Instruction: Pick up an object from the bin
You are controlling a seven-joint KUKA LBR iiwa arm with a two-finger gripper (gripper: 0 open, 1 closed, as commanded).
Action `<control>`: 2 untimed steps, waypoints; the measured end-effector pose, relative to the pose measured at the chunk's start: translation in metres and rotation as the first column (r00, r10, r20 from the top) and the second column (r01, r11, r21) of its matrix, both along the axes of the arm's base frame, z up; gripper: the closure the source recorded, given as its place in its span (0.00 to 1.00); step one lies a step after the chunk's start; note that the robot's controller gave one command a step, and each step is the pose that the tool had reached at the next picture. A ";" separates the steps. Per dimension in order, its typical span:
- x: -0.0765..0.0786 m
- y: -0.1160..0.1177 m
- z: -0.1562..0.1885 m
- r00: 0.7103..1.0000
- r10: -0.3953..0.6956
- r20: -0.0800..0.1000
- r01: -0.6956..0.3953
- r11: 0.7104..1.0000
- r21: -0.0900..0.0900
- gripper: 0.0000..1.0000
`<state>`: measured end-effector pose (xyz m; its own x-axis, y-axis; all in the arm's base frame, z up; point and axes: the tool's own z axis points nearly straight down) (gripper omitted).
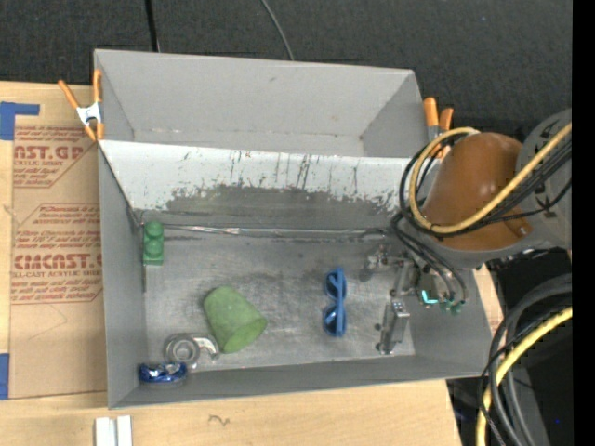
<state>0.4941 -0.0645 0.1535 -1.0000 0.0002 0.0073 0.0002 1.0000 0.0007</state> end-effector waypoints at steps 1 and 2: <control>0.026 0.048 -0.074 0.999 -0.044 0.006 0.044 0.999 0.003 0.00; 0.026 -0.011 -0.082 1.000 0.003 0.012 -0.003 1.000 -0.001 0.00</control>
Offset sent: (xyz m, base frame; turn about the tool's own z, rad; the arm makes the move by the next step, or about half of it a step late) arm 0.0263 0.0436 -0.0698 0.0490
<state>0.5201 -0.0754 0.0710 -1.0000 -0.0025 -0.0049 -0.0025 1.0000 -0.0007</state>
